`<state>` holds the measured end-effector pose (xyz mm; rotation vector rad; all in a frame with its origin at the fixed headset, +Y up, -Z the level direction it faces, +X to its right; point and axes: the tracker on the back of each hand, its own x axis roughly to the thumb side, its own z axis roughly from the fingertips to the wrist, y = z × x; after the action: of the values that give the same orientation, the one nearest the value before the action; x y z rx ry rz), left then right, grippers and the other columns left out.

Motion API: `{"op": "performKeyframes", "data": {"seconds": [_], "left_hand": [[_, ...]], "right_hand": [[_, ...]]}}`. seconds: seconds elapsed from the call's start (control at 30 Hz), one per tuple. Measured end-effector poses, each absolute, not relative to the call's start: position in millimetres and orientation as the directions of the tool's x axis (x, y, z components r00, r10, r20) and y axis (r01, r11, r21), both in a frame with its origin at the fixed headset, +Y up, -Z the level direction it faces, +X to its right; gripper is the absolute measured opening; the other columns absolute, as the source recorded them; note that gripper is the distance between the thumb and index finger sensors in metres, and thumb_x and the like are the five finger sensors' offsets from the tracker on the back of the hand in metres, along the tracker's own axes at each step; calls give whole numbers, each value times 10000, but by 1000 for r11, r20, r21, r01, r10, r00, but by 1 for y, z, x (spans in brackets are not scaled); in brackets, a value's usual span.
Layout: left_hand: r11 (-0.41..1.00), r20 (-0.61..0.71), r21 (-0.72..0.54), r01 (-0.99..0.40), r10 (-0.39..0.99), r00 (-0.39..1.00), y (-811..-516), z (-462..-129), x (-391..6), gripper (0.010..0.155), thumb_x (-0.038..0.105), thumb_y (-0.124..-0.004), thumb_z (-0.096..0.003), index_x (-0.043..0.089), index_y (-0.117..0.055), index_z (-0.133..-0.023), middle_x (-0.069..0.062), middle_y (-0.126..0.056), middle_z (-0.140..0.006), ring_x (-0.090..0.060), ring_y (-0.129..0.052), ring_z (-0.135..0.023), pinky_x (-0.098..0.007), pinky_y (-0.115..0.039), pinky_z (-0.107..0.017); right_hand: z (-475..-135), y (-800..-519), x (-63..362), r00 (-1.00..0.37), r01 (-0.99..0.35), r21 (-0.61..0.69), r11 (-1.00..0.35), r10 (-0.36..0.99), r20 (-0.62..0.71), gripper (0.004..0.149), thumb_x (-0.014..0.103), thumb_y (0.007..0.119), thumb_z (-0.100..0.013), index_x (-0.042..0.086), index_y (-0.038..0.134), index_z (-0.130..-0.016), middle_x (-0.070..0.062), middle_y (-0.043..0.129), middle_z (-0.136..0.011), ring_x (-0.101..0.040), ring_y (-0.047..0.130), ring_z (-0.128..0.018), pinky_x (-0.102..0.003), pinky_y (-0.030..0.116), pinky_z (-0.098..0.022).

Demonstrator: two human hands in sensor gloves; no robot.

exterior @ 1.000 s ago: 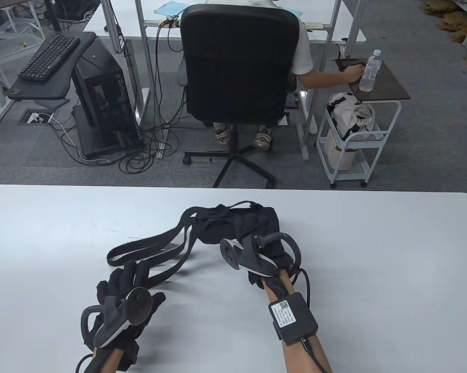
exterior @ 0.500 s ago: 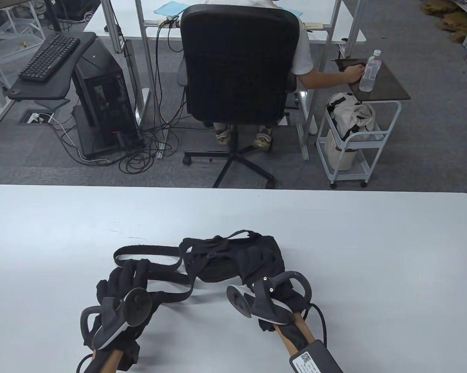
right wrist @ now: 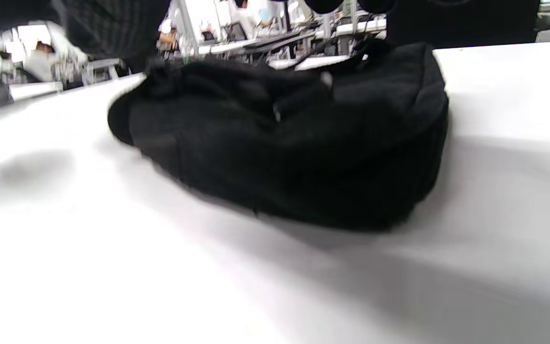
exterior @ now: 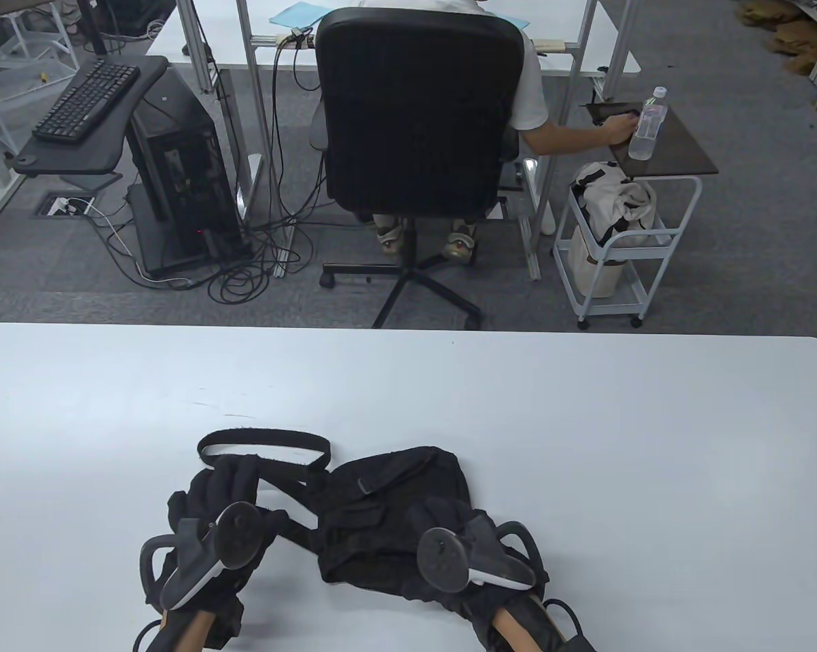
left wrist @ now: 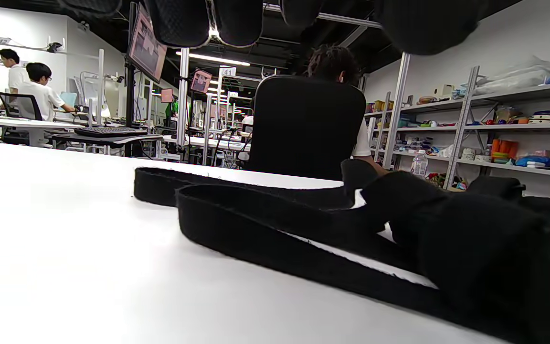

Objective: Pull shoulder strap to tighten

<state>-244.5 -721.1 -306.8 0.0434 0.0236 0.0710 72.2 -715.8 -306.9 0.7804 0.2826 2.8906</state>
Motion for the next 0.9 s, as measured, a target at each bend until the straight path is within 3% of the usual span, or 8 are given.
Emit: {"op": "performKeyframes", "data": {"seconds": [0.17, 0.3, 0.53, 0.67, 0.73, 0.9], "left_hand": [[997, -8, 41, -65, 65, 998, -722, -306, -241, 846, 650, -588, -514, 293, -215, -1185, -122, -270, -1279, -458, -407, -1153, -729, -395, -782], [998, 5, 31, -60, 60, 998, -722, -306, -238, 842, 649, -589, -513, 296, -225, -1186, -120, -278, -1279, -455, -426, -1150, -728, -397, -783], [998, 21, 31, -60, 60, 998, -723, -306, -235, 836, 647, -592, -512, 298, -240, -1185, -111, -299, -1279, -445, -444, -1151, -725, -408, -784], [997, 42, 37, -67, 65, 997, -722, -305, -230, 825, 645, -596, -513, 302, -262, -1185, -106, -311, -1279, -436, -460, -1149, -716, -422, -787], [998, 62, 24, -66, 64, 996, -723, -305, -224, 817, 636, -608, -514, 302, -280, -1184, -101, -325, -1278, -425, -478, -1147, -711, -430, -790], [997, 154, -29, -65, 69, 986, -723, -306, -199, 758, 569, -690, -516, 313, -397, -1167, -45, -431, -1262, -352, -579, -1127, -664, -480, -807]], "right_hand": [[-315, -684, 105, -894, -191, 87, -978, 210, 395, 874, 572, 693, -449, 133, 364, -1129, -230, 342, -1163, -536, 435, -1022, -716, 447, -713], [-321, -674, 134, -939, -172, -25, -985, 156, 308, 842, 562, 676, -466, 150, 372, -1134, -220, 307, -1177, -524, 379, -1045, -704, 412, -729], [-326, -697, 177, -975, -161, -32, -986, 154, 158, 840, 562, 659, -477, 157, 346, -1144, -252, 213, -1183, -527, 267, -1053, -699, 333, -731], [-322, -724, 187, -968, -233, -50, -971, 226, 111, 835, 553, 661, -480, 144, 364, -1145, -271, 211, -1178, -542, 263, -1043, -710, 328, -719], [-321, -728, 191, -978, -186, -13, -982, 184, 102, 839, 561, 652, -482, 148, 347, -1145, -269, 203, -1176, -539, 258, -1042, -707, 327, -719], [-317, -725, 194, -970, -228, -70, -971, 220, 108, 827, 550, 658, -485, 141, 366, -1142, -268, 238, -1177, -543, 290, -1039, -704, 346, -720]]}}
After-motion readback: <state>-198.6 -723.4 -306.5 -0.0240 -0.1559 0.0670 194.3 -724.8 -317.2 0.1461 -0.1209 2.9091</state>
